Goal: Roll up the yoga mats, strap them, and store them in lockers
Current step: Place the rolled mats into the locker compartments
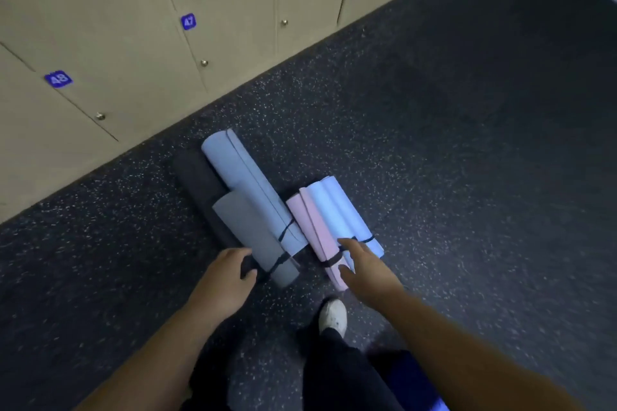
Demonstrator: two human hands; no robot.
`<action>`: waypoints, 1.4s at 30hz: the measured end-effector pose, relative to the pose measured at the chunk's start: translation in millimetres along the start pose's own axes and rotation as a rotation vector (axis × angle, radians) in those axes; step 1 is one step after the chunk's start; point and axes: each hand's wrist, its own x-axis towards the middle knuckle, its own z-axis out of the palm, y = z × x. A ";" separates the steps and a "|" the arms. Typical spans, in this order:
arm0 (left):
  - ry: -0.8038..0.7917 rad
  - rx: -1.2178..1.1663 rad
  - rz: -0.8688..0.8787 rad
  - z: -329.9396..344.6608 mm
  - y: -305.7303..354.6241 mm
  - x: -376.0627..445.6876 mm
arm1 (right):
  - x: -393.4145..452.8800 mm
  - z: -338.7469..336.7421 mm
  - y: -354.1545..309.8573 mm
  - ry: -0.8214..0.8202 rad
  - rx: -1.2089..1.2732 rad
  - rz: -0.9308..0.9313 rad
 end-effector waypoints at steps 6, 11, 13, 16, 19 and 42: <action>-0.143 -0.086 -0.076 87.8 43.6 65.8 | 65.0 -15.4 96.0 -0.049 -0.037 0.137; -0.122 -0.120 -0.169 141.8 1.3 137.8 | 142.0 48.6 128.6 -0.169 -0.073 0.159; -0.124 -0.153 -0.230 164.1 -25.3 171.7 | 177.2 85.0 136.8 -0.205 -0.072 0.176; -0.089 -0.190 -0.317 201.7 -72.3 227.8 | 230.2 139.8 147.4 -0.225 -0.058 0.182; -0.023 -0.246 -0.426 239.6 -113.9 276.3 | 282.0 189.5 159.7 -0.184 -0.069 0.163; 0.370 -0.551 -0.555 310.3 -146.8 310.6 | 358.0 250.7 188.8 0.145 -0.335 0.127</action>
